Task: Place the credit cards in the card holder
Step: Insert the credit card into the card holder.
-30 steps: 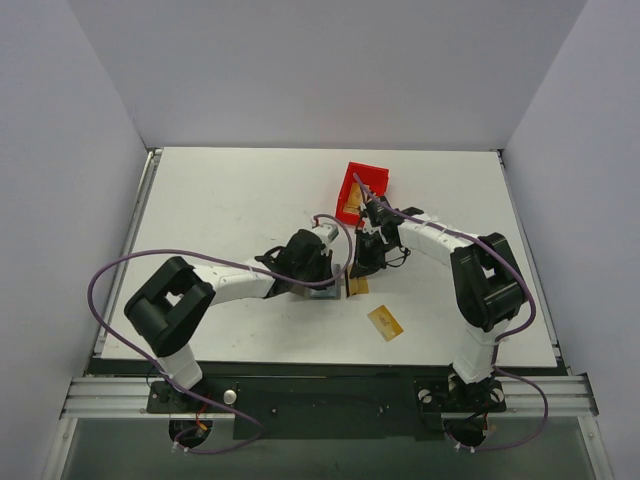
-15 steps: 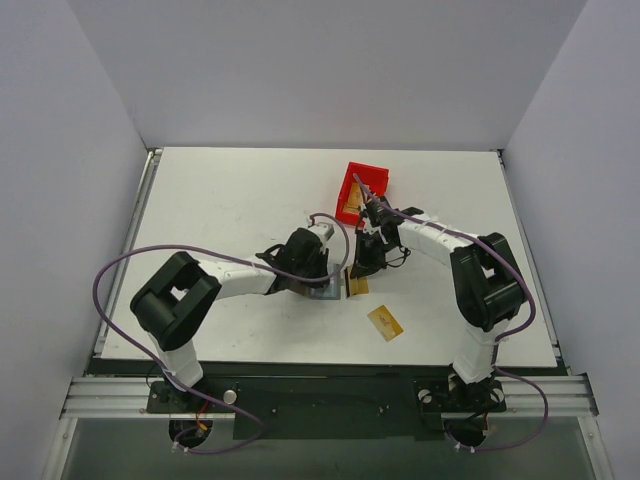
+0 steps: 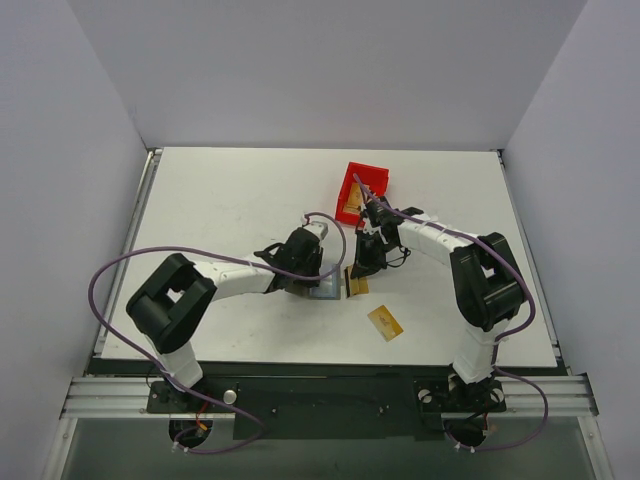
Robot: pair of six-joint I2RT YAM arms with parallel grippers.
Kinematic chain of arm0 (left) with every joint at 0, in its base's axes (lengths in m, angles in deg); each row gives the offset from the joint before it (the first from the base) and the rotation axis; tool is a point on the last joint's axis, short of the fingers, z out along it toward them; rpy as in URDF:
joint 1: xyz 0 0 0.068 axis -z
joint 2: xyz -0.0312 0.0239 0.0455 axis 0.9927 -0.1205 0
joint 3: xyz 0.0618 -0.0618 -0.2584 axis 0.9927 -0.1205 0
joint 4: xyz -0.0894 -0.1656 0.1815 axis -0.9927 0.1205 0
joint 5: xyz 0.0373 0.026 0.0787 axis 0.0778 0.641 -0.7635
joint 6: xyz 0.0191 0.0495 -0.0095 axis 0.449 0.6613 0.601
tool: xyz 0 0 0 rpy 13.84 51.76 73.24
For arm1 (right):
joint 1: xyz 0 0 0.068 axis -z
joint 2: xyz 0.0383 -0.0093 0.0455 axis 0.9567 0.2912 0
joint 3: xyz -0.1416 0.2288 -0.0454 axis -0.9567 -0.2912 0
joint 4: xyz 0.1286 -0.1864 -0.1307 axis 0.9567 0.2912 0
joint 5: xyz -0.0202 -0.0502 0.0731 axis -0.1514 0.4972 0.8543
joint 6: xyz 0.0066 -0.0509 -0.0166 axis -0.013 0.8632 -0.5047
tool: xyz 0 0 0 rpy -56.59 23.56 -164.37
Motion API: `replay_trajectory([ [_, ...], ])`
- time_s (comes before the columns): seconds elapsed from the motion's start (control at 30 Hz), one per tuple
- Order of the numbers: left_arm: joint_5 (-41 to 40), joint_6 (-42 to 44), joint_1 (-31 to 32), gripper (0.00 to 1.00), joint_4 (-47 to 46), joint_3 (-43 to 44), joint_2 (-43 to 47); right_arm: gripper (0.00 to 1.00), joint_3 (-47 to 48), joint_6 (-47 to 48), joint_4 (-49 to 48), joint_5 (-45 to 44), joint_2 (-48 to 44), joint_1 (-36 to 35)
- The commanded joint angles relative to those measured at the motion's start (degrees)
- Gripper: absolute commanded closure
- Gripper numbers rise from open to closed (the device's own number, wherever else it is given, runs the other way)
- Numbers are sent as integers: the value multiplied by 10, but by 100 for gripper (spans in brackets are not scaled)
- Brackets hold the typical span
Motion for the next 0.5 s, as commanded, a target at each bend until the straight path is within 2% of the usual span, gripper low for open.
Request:
replay_trajectory([
  [0.0, -47, 18, -8, 100, 99, -20, 4, 100, 5, 11, 26, -36, 26, 0],
  [0.47, -52, 19, -15, 100, 106, -43, 20, 100, 8, 12, 28, -38, 26, 1],
])
